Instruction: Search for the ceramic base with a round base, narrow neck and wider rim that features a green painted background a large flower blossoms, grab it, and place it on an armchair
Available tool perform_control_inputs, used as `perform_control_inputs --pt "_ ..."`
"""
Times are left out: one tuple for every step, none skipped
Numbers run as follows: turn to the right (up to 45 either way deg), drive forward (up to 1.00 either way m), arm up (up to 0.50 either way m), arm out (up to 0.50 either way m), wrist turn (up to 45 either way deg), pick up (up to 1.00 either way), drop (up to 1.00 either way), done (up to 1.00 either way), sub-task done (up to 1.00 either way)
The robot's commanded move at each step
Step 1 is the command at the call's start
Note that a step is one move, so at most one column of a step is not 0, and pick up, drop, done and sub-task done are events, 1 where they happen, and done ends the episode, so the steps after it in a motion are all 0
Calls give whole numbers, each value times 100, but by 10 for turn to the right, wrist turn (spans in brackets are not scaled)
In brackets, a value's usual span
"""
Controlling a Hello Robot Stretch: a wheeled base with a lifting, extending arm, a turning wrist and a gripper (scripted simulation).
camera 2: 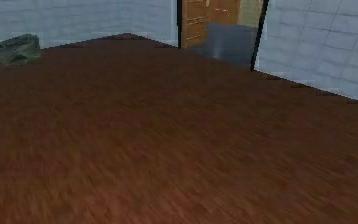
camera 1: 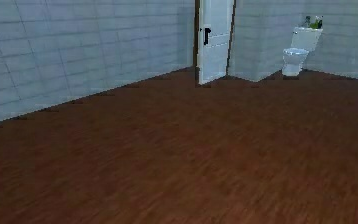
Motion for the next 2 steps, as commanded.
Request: perform_control_inputs --pt "0 100 0 0 0 0 0 0 0" --pt "0 100 0 0 0 0 0 0 0"
